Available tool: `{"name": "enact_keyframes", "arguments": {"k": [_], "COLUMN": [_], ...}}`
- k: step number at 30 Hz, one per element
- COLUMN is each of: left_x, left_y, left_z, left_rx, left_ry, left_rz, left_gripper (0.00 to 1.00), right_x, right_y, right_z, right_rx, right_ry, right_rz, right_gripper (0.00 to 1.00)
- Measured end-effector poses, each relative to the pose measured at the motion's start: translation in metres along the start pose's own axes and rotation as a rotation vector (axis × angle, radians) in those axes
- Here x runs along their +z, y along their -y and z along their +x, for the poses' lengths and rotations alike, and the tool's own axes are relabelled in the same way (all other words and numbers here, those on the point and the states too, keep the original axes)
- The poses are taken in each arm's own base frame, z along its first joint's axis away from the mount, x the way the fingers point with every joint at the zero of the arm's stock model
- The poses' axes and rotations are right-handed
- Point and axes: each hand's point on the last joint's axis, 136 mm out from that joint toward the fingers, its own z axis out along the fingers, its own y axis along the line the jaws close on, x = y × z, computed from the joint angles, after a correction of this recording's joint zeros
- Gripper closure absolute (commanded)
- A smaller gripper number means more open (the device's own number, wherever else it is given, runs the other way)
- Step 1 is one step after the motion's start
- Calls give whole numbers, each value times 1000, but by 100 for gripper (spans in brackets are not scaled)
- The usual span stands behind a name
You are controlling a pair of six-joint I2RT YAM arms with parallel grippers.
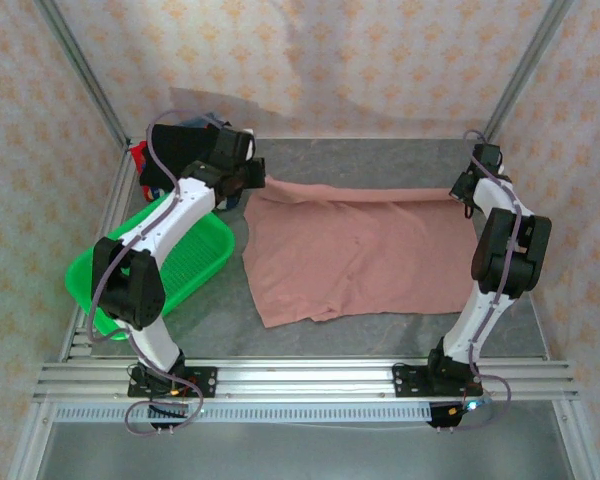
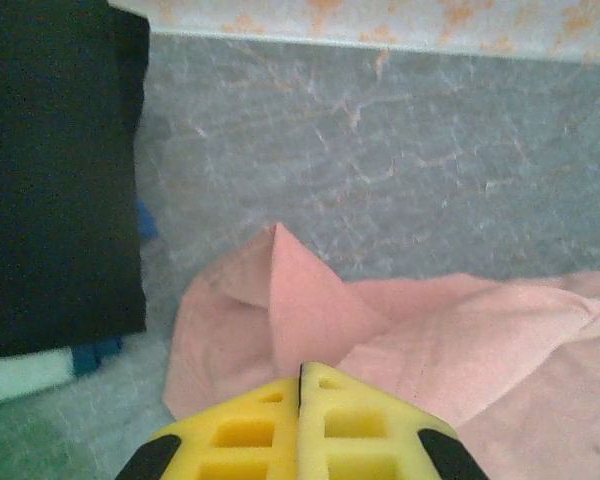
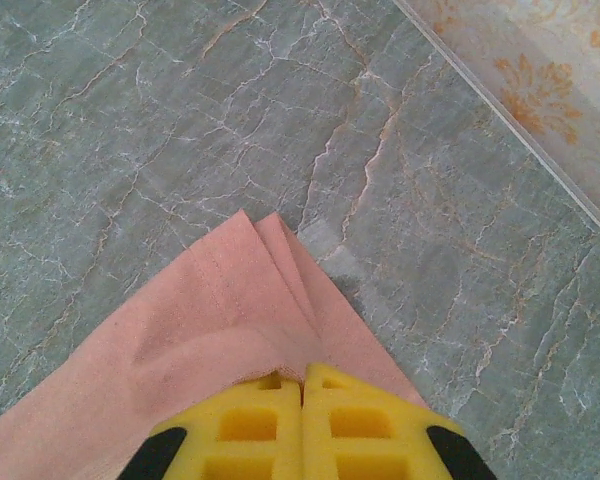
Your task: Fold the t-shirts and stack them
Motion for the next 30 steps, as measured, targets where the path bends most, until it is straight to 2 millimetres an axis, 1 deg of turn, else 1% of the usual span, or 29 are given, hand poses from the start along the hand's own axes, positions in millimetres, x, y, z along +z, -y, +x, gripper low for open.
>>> {"name": "enact_keyframes", "arguments": {"k": [3, 6, 10, 15, 19, 24, 30], "left_x": [3, 6, 2, -15, -25, -25, -23], "left_y": [5, 7, 8, 7, 10, 16, 17], "left_z": [18, 35, 55, 71, 85, 105, 126], "left_rx": [8, 7, 8, -7, -12, -10, -17], "left_ry": [-34, -66, -98, -101, -106, -136, -168], "left_rz": [3, -3, -6, -16, -13, -19, -36], "left_gripper": [100, 100, 100, 100, 100, 100, 100], "right_x": [1, 4, 6, 6, 6, 8, 11], "right_y": [1, 4, 7, 8, 9, 10, 13], "right_z": [2, 10, 17, 17, 17, 22, 31], "right_rx": [-1, -4, -7, -6, -8, -11, -15], "right_ry": [-5, -20, -35, -34, -34, -46, -65], "right_rz": [5, 12, 21, 27, 29, 33, 41], "right_gripper": [100, 100, 100, 100, 100, 100, 100]}}
